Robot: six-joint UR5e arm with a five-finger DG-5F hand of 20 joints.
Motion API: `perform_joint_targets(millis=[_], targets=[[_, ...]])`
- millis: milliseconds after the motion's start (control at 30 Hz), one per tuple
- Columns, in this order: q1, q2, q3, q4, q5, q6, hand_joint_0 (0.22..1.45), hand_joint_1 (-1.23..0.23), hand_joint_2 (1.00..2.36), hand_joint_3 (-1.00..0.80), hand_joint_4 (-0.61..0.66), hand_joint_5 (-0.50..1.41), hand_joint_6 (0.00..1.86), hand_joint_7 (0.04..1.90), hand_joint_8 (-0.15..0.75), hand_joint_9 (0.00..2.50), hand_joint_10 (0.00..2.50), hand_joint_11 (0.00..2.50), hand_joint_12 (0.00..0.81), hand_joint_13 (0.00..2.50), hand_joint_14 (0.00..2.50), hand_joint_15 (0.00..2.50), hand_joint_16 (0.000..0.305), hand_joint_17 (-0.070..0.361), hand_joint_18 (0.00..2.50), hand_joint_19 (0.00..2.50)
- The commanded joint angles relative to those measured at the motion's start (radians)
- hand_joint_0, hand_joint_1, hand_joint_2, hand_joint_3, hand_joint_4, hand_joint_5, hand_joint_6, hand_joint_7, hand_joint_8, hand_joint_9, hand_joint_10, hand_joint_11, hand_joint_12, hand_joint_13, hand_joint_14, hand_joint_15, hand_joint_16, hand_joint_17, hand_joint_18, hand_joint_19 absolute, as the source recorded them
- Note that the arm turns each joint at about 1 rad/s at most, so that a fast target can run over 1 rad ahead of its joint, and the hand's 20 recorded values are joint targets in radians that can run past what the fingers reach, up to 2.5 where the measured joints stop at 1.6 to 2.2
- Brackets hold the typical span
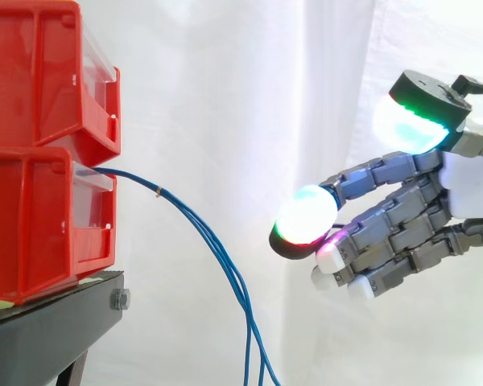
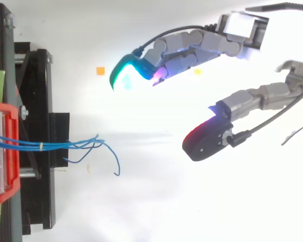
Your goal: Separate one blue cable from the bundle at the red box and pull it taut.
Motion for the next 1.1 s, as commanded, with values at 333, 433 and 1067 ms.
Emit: perform_joint_targets(millis=[333,433,1067], targets=[[-0.007,-0.005,0.003,-0.012,0.005,-0.080,0.54,-0.63,1.00,-0.50,0.27,-0.22,0.50,0.75,0.281,0.61,0.00,0.18,0.322,0.47,0.00,0.08,0.037,0.083,0.33,0.21],[-0.004,-0.003,0.003,-0.021,0.005,-0.082,0.54,-0.63,1.00,-0.50,0.27,-0.21,0.50,0.75,0.281,0.61,0.01,0.18,0.322,0.47,0.00,0.08,0.037,0.083,0.33,0.21],[0.004,-0.164,0.133,0.089,0.005,-0.067,0.54,-0.61,1.00,-0.50,0.29,-0.20,0.50,0.77,0.287,0.61,0.00,0.18,0.329,0.47,0.00,0.09,0.038,0.085,0.33,0.24]])
